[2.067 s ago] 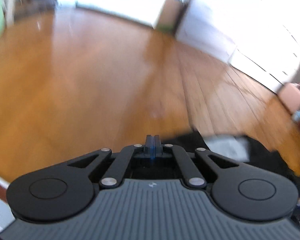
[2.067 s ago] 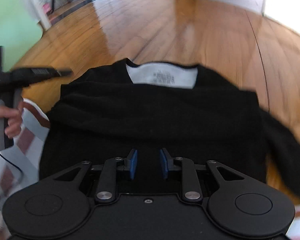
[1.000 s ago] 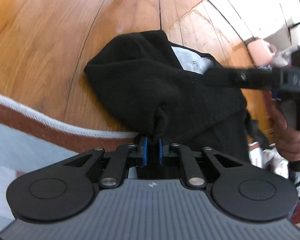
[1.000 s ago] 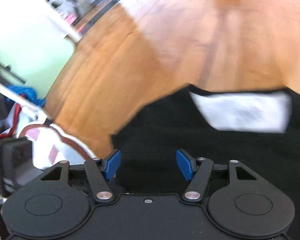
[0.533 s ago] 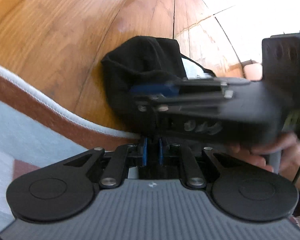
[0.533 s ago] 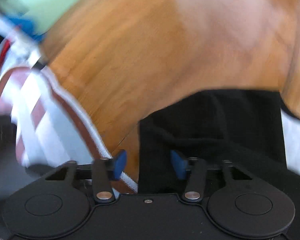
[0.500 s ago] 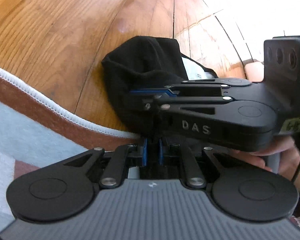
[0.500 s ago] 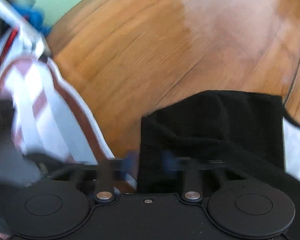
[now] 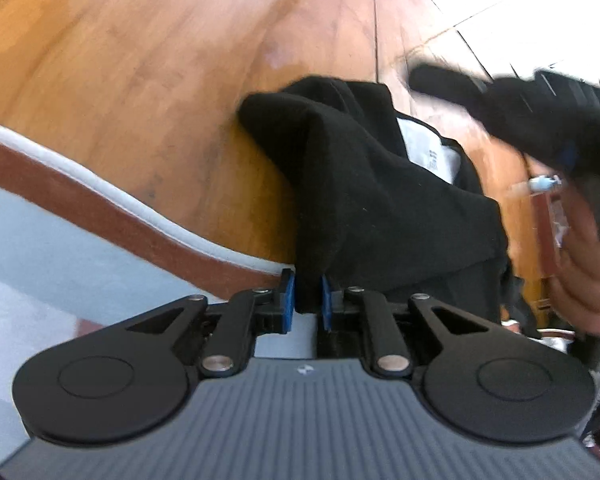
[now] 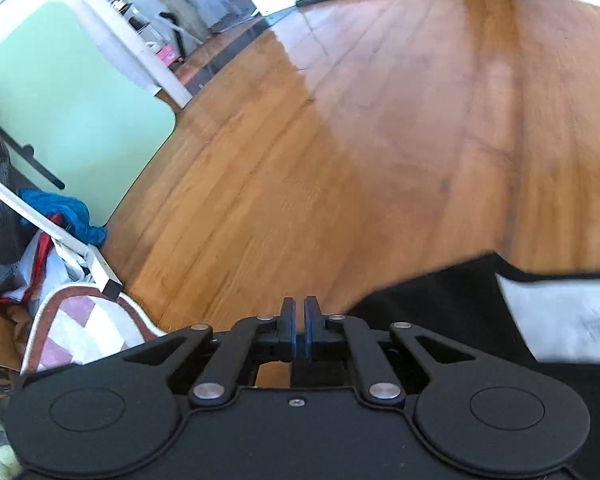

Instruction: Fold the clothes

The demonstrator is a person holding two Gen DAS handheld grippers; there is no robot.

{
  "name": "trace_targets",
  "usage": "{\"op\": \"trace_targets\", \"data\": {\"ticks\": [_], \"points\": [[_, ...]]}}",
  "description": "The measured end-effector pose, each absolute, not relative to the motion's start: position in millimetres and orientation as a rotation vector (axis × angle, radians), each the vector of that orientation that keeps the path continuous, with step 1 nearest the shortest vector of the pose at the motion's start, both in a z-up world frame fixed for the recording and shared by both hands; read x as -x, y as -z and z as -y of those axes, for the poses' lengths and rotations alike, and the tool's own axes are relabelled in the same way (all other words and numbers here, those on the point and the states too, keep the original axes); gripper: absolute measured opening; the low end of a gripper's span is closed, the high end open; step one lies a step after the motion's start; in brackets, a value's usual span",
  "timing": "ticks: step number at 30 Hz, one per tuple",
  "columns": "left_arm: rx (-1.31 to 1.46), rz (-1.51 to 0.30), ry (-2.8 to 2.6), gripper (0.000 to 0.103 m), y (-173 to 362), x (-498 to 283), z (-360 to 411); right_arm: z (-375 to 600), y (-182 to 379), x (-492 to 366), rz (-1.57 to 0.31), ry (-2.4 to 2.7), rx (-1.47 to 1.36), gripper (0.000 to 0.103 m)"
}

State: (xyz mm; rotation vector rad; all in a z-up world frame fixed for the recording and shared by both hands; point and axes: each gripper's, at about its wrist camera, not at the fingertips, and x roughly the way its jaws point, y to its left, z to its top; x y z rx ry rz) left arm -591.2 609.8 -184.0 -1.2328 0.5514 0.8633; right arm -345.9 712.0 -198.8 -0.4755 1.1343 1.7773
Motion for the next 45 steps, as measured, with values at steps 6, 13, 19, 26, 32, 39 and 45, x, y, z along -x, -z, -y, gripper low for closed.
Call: {"op": "trace_targets", "data": {"ticks": [6, 13, 19, 26, 32, 39, 45], "points": [[1.109, -0.533, -1.038, 0.020, 156, 603, -604, -635, 208, 247, -1.202, -1.544, 0.392, 0.039], [0.962, -0.504, -0.916, 0.020, 141, 542, -590, -514, 215, 123, -1.181, -1.179, 0.212, 0.039], [0.855, -0.542, -0.763, 0.033, 140, 471, -569, -463, 211, 71, -1.050, -0.963, 0.234, 0.058], [0.824, -0.617, -0.722, 0.033, 163, 416, -560, -453, 224, 11, -1.116, -0.813, 0.077, 0.063], [0.833, -0.643, -0.735, 0.033, 166, 399, -558, -464, 247, -12, -1.158, -0.639, 0.082, 0.063], [0.811, -0.677, -0.776, 0.040, 169, 376, -560, -468, 266, -31, -1.113, -0.594, 0.095, 0.074], [0.810, -0.664, -0.784, 0.040, 169, 378, -559, -496, 268, -21, -0.918, -0.669, 0.336, 0.010]]}}
